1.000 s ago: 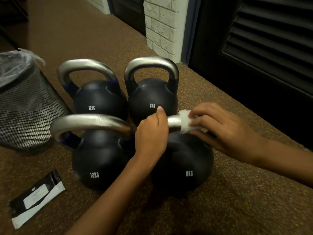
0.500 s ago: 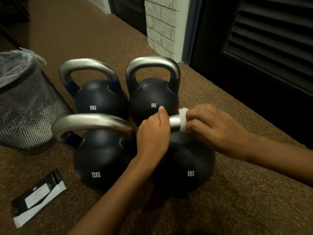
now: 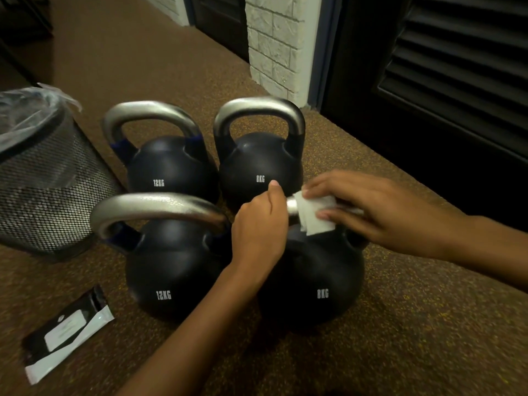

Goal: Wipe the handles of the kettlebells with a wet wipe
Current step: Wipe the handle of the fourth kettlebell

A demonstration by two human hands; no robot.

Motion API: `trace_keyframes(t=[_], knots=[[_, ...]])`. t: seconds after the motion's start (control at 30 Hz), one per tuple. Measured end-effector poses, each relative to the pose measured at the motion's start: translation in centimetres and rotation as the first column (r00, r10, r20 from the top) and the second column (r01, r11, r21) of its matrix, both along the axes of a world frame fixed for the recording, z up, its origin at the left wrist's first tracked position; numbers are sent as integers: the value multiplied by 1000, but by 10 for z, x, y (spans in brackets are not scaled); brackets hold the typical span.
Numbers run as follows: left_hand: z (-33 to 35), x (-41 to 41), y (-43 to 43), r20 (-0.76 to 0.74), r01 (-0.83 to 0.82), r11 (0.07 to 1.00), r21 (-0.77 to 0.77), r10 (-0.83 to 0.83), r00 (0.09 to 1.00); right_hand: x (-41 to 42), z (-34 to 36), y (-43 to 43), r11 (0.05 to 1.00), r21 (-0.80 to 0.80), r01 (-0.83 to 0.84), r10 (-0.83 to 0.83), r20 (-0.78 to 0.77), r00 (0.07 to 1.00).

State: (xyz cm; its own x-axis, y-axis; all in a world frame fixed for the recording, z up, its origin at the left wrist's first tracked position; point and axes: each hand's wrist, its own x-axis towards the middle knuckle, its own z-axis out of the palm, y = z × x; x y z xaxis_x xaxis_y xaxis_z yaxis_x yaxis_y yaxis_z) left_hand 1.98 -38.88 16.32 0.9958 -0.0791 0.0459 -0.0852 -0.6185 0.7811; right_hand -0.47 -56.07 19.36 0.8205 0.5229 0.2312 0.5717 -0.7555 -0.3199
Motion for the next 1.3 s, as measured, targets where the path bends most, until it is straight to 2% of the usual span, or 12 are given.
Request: trace_keyframes(t=[0.13,0.27,0.37,0.53,0.67,0.77,0.83,0.9,1.0,1.1,1.17,1.3], knots=[[-2,1,-1,-2,-22,999,-24,22,1000,-8,-10,-20,979,178,94,-77,-102,992],[-4,-1,-3,20,-35,999,-25,36,999,-22,-26,-22,843,386,375,-291,-259,921],[-5,-2,-4,39,-46,999,-23,47,998,-17,-25,-4,851,316,419,-386,-162,908],[-5,0,-4,23,-41,998,-54,42,999,4,-14,24,953,3,303,-302,53,952],[-7,0,-2,26,-33,998,-59,35,999,6,-5,11,957,25,288,-280,-170,945],[-6,-1,-3,37,-27,999,-40,29,999,9,2,-4,939,121,321,-235,-455,859],[-5,-1,-3,45,-25,999,-40,27,999,13,8,-6,935,96,340,-245,-517,820],[-4,-1,-4,36,-31,998,-50,33,999,15,12,3,953,-12,301,-277,-424,862],[-3,-2,-3,24,-24,999,-41,25,999,12,12,27,955,-201,217,-243,-114,963],[-3,-1,-3,3,-17,998,-55,17,1000,9,6,43,942,-283,182,-145,146,979],[-3,-1,-2,-18,-33,998,-60,32,999,8,0,36,939,-298,170,-131,147,980],[-2,-1,-2,-18,-42,998,-47,42,999,-2,-20,4,967,-86,239,-229,118,966]])
